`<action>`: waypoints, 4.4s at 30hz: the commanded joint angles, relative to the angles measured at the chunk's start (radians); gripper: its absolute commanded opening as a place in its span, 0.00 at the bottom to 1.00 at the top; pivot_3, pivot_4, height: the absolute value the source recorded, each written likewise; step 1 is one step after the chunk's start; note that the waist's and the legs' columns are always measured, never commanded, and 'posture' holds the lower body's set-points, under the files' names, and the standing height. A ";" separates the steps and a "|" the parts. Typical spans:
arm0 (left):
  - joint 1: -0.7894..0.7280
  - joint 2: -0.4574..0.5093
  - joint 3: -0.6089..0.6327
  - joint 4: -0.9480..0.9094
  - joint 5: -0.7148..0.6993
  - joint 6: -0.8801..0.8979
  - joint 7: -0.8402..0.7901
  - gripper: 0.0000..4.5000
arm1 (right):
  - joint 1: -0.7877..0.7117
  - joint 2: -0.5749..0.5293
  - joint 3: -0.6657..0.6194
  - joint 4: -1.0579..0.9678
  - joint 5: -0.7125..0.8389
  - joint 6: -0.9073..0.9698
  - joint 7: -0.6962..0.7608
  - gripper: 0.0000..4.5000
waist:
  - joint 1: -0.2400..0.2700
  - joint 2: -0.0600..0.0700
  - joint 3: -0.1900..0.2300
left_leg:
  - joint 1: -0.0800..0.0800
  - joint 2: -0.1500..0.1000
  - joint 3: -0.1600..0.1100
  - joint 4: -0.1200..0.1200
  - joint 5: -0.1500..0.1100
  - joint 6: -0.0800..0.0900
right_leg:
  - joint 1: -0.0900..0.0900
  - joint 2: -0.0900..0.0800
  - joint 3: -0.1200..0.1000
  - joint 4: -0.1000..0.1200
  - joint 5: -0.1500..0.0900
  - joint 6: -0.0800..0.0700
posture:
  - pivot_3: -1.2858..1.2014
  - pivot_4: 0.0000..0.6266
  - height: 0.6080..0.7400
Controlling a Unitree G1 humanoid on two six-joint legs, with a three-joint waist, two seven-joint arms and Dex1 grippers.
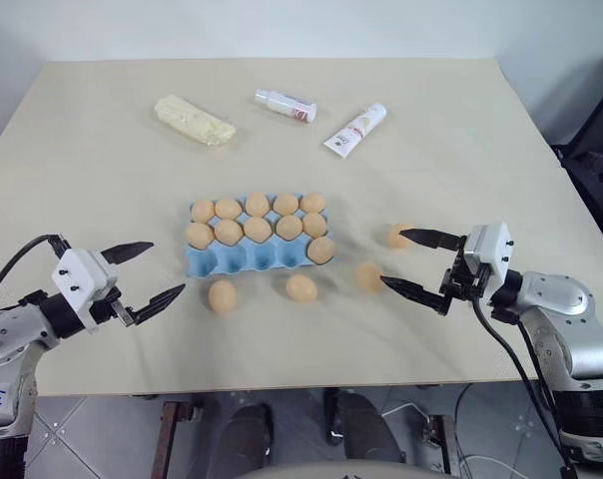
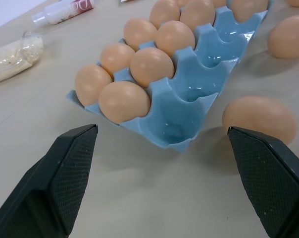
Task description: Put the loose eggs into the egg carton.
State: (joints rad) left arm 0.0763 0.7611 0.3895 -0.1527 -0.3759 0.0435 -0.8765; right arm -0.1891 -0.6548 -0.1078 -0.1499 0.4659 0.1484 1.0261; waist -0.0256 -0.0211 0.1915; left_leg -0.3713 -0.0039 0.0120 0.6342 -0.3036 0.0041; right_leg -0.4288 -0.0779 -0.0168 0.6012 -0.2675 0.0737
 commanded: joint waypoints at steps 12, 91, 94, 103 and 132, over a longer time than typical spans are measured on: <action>-0.055 -0.043 -0.192 -0.132 -0.001 -0.032 -0.068 1.00 | 0.127 0.035 -0.148 0.083 -0.075 -0.086 -0.196 1.00 | 0.024 0.000 0.000 | 0.000 0.000 0.000 0.003 0.000 0.000 | 0.001 0.000 0.000 0.002 0.000 0.000 | 0.52 0.24 1.00; -0.146 -0.083 -0.258 -0.022 -0.022 0.038 -0.099 1.00 | 0.325 0.028 -0.234 -0.011 -0.109 -0.182 -0.048 0.99 | 0.020 0.001 -0.001 | 0.002 0.000 0.003 0.015 0.000 0.002 | 0.004 0.001 0.001 0.011 0.001 0.001 | 0.52 0.24 1.00; -0.176 -0.083 -0.266 0.005 -0.011 0.025 -0.102 1.00 | 0.300 0.025 -0.213 0.011 -0.104 -0.187 -0.048 0.99 | 0.022 0.001 -0.001 | 0.002 0.000 0.003 0.016 0.000 0.002 | 0.004 0.001 0.001 0.012 0.001 0.001 | 0.52 0.24 1.00; -0.117 -0.072 -0.232 -0.029 -0.006 0.019 -0.083 1.00 | 0.150 0.049 -0.009 -0.006 -0.134 -0.051 -0.081 0.99 | 0.022 0.001 -0.001 | 0.001 0.000 0.002 0.015 0.000 0.002 | 0.002 0.001 0.001 0.013 0.001 0.001 | 0.52 0.24 1.00; 0.124 -0.118 0.045 -0.063 -0.040 0.037 0.094 1.00 | -0.438 0.433 0.379 0.151 -0.211 0.078 -0.150 0.36 | -0.006 0.000 -0.001 | 0.001 0.000 -0.001 0.014 0.001 -0.001 | -0.001 0.000 -0.001 0.017 0.000 -0.002 | 0.52 0.24 1.00</action>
State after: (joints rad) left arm 0.1843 0.6489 0.4022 -0.2121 -0.4065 0.0980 -0.7933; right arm -0.5930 -0.2512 0.2425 -0.0215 0.2811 0.2280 0.9020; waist -0.0321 -0.0214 0.1905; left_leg -0.3703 -0.0038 0.0116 0.6486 -0.3026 0.0031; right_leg -0.4296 -0.0778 -0.0177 0.6182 -0.2677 0.0719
